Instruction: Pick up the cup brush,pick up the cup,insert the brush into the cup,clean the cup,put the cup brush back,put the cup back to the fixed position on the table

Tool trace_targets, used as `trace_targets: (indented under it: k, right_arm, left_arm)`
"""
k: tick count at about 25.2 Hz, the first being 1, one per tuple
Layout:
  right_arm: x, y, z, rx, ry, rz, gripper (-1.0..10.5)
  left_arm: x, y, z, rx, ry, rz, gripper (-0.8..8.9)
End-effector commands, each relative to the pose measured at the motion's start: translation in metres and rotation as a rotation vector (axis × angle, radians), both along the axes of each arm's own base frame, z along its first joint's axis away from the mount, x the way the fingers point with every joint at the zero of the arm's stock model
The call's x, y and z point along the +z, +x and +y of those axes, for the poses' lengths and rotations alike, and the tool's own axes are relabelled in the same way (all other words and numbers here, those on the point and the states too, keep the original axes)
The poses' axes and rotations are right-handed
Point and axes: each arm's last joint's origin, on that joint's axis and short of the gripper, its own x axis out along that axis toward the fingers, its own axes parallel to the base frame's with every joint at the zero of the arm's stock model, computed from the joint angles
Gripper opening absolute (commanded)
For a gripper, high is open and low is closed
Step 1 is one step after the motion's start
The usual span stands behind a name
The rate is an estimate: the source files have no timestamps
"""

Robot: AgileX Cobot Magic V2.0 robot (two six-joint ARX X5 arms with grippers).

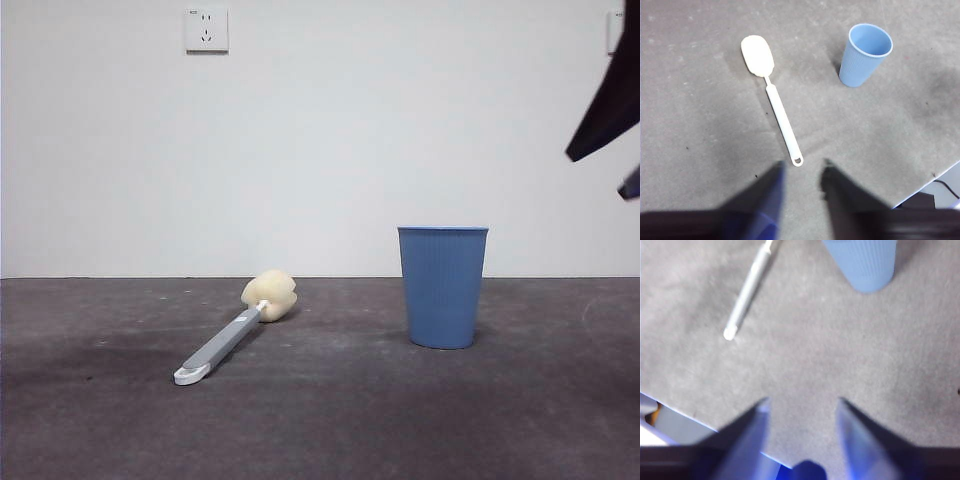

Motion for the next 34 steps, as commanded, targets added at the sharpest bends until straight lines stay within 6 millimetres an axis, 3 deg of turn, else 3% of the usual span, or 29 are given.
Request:
trace_targets:
  k: [1, 12, 15, 18, 21, 23, 24, 27, 34]
  right_arm:
    - [0.001, -0.001, 0.000, -0.007, 0.010, -0.004, 0.0]
    - [0.001, -0.001, 0.000, -0.010, 0.008, -0.005, 0.0]
    - [0.001, -0.001, 0.000, -0.010, 0.008, -0.004, 0.0]
    - [0.001, -0.001, -0.001, -0.011, 0.008, -0.005, 0.0]
    - [0.000, -0.001, -0.001, -0.011, 0.008, -0.004, 0.0]
    - [0.000, -0.001, -0.001, -0.011, 0.008, -0.004, 0.0]
    - [0.000, -0.001, -0.001, -0.011, 0.008, -0.004, 0.0]
    - [0.000, -0.001, -0.001, -0.011, 0.008, -0.004, 0.0]
    - [0.000, -0.001, -0.001, -0.011, 0.008, -0.004, 0.0]
  left_arm:
    - [-0.003, 0.000, 0.001, -0.004, 0.022, 0.011, -0.04]
    - [-0.003, -0.001, 0.002, 0.005, 0.024, 0.008, -0.04]
    - [0.009, -0.008, 0.025, 0.096, 0.047, -0.162, -0.03]
    - [0.012, -0.019, 0.050, 0.207, -0.027, -0.480, -0.03]
    - [-0.018, -0.028, 0.067, 0.379, -0.053, -0.728, -0.03]
    - [-0.054, -0.027, 0.073, 0.462, -0.048, -0.804, -0.04]
    - [-0.075, -0.026, 0.076, 0.498, -0.038, -0.808, -0.03]
    - [-0.109, -0.024, 0.080, 0.551, -0.034, -0.773, -0.03]
    - [-0.153, -0.021, 0.085, 0.603, -0.031, -0.712, -0.03]
